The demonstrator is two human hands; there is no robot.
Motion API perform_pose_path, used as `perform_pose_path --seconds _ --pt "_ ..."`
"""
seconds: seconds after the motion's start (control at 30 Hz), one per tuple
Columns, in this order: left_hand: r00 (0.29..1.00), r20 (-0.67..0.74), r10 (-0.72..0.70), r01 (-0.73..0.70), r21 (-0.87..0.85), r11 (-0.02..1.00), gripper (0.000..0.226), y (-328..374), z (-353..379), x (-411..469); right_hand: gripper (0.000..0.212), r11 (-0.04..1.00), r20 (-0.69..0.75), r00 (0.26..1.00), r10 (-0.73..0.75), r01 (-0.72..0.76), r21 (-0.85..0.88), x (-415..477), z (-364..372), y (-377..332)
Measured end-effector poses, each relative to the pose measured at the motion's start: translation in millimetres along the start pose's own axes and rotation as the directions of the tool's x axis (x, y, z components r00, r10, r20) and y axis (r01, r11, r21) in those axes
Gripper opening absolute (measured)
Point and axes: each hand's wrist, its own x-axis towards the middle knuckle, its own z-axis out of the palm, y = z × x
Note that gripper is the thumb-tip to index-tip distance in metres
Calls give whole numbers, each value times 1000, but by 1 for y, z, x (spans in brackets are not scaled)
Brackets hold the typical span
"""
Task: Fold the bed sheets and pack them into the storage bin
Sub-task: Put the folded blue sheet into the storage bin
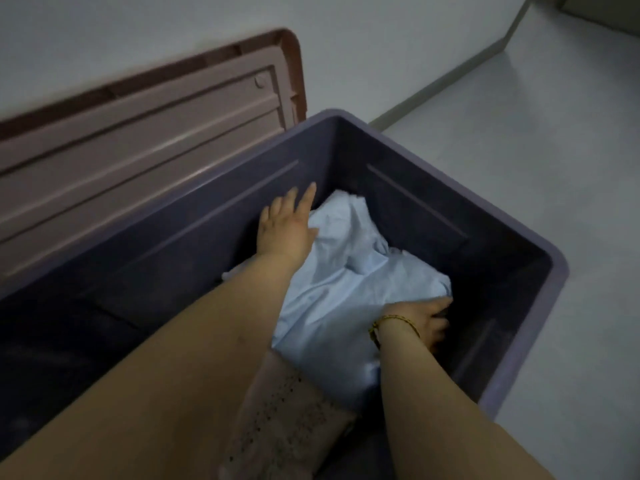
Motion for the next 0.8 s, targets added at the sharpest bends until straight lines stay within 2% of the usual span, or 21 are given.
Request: perform_pose_path --seconds 0.07,0.13,0.2,0.27,0.37,0.47,0.5,0.57,0.8 --pt "993 46 110 -115 126 985 64 -2 33 -4 69 937 -44 977 -208 186 -296 8 12 -2" --pt "965 204 162 -210 236 949 65 -13 64 -6 71 784 77 901 -426 411 -465 18 27 -6" --pt "954 285 93 -167 247 954 70 -33 94 1 71 658 213 854 -475 505 -558 30 43 1" --pt "960 277 38 -101 215 972 83 -51 118 8 72 598 273 861 -429 497 -629 45 63 18" --pt "952 305 13 -77 197 977 79 -59 156 23 73 606 219 886 -410 444 -660 74 97 42" --pt "954 301 4 -75 225 971 73 -55 170 34 72 603 85 826 -558 473 -642 88 117 53" --pt "950 312 -7 -70 237 969 73 -55 171 36 72 628 58 815 -577 487 -607 90 122 54" --pt "946 325 -19 -65 247 967 75 -54 171 38 70 612 13 774 -632 509 -605 93 129 56" --pt "933 359 -22 -58 211 976 73 -53 173 43 68 600 53 787 -614 509 -617 98 133 58"
